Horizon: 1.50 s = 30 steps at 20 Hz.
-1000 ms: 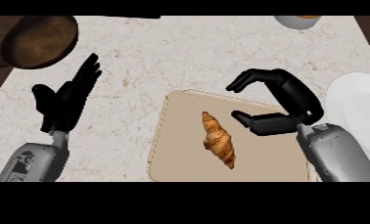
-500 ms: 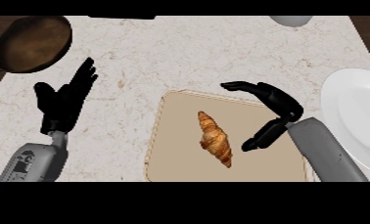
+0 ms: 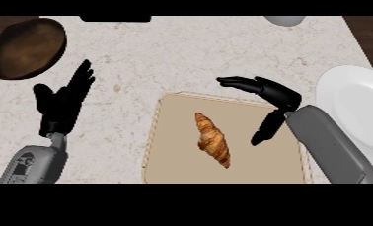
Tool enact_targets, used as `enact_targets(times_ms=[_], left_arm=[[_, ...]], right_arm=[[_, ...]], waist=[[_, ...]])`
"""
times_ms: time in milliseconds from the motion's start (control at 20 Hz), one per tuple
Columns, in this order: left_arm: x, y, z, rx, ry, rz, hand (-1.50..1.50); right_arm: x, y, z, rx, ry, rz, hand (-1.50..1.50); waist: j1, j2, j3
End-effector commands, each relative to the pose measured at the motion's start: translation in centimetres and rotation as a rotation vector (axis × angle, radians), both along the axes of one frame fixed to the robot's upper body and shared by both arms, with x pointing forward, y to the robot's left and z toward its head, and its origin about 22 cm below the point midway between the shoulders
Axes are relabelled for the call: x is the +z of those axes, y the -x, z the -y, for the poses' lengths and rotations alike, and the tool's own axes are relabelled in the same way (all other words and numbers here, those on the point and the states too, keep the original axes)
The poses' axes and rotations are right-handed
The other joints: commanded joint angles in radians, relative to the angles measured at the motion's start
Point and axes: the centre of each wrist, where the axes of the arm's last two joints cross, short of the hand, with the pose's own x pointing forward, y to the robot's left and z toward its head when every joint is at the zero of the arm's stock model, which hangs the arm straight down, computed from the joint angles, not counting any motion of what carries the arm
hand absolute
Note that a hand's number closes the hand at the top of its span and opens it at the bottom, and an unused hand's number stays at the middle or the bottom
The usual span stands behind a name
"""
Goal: Pick the croissant from the tray and place it in the plate
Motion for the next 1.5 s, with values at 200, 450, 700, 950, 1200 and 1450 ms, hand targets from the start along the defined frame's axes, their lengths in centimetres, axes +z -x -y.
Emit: enact_targets(times_ms=[200,450,700,950,1200,1450], left_arm=[[-1.4,1.1,-0.4,0.012,0.011,-0.008,0.00],[0.0,0.3,-1.5,0.007,0.004,-0.004,0.00],[-0.7,1.3,-1.1,0.014,-0.008,0.003,0.00],[-0.2,-1.4,-0.4,0.014,0.016,-0.013,0.00],[-0.3,-0.5,-0.3,0.023,-0.004,-0.012,0.00],[0.1,1.5,-1.1,0.011,0.011,-0.019,0.00]], right_arm=[[0.3,0.1,-3.3,0.158,0.208,0.002,-1.50],[1.0,0.5,-3.4,0.123,0.330,0.115,-1.50],[0.7,2.1,-5.7,0.134,0.427,0.137,-1.50],[1.7,1.2,-7.7,0.153,0.493,0.151,-1.50],[1.9,1.7,-10.2,0.164,0.533,0.140,-1.50],[-0.3,2.3,-9.4,0.149,0.563,0.165,-1.50]], waist=[[-0.007,-0.003,-0.001],[-0.010,-0.003,-0.001],[-0.011,-0.005,-0.001],[-0.013,-0.003,-0.001],[-0.010,-0.003,-0.001],[-0.008,-0.004,0.000]])
